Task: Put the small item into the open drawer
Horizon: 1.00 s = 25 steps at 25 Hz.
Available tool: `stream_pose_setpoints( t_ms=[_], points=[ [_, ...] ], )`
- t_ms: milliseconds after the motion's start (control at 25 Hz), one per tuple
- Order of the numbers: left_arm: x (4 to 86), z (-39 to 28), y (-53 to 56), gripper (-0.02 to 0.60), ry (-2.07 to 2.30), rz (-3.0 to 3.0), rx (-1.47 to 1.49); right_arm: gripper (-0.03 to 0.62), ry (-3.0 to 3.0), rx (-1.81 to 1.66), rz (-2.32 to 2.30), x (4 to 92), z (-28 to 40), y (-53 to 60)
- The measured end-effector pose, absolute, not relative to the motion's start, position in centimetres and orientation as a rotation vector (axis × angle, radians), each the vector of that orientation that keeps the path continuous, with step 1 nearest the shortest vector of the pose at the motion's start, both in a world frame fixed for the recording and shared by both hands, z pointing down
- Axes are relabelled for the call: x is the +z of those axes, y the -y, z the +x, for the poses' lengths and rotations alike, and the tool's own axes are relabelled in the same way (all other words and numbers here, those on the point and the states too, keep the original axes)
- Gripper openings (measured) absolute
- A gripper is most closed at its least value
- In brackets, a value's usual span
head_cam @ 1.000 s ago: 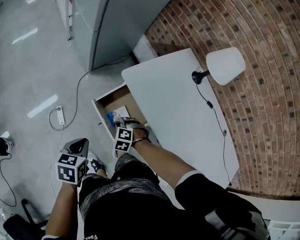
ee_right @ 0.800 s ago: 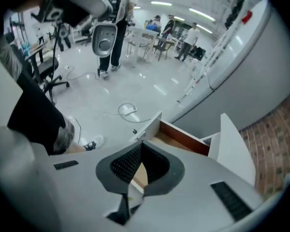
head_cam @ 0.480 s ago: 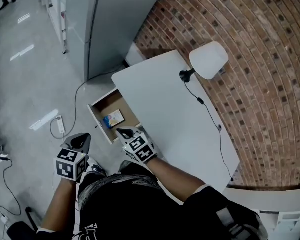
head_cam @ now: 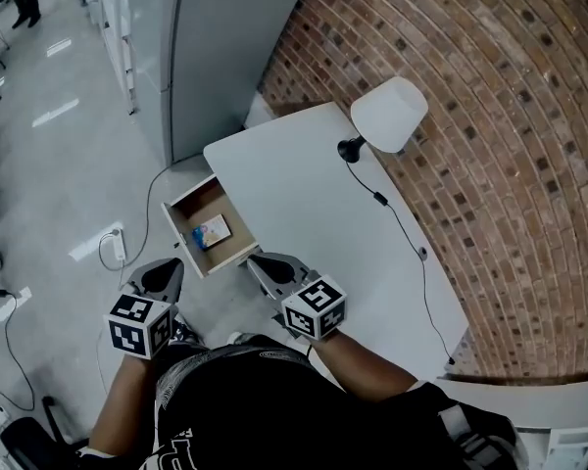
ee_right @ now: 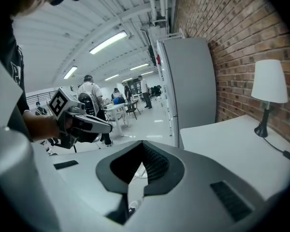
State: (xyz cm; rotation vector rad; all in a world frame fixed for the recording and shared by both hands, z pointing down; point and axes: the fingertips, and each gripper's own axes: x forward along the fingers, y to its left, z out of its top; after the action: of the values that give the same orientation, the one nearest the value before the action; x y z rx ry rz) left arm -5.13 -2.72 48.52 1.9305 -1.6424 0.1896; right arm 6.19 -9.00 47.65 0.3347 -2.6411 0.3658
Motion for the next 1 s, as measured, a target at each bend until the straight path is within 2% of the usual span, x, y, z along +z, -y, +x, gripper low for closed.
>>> stream_pose_setpoints(
  t_ms=[600,1000],
  points=[
    [45.6,2.2,-2.2,0.018,1.736,1.929,0.170,0.003,2.656,0.421,0.351,47.4,14.3,5.1],
    [45.0,0.5,-0.7,0.018,1.612,2.057,0.299,0.003,2.630,0.505,0.544,47.4,14.7,4.2]
  ],
)
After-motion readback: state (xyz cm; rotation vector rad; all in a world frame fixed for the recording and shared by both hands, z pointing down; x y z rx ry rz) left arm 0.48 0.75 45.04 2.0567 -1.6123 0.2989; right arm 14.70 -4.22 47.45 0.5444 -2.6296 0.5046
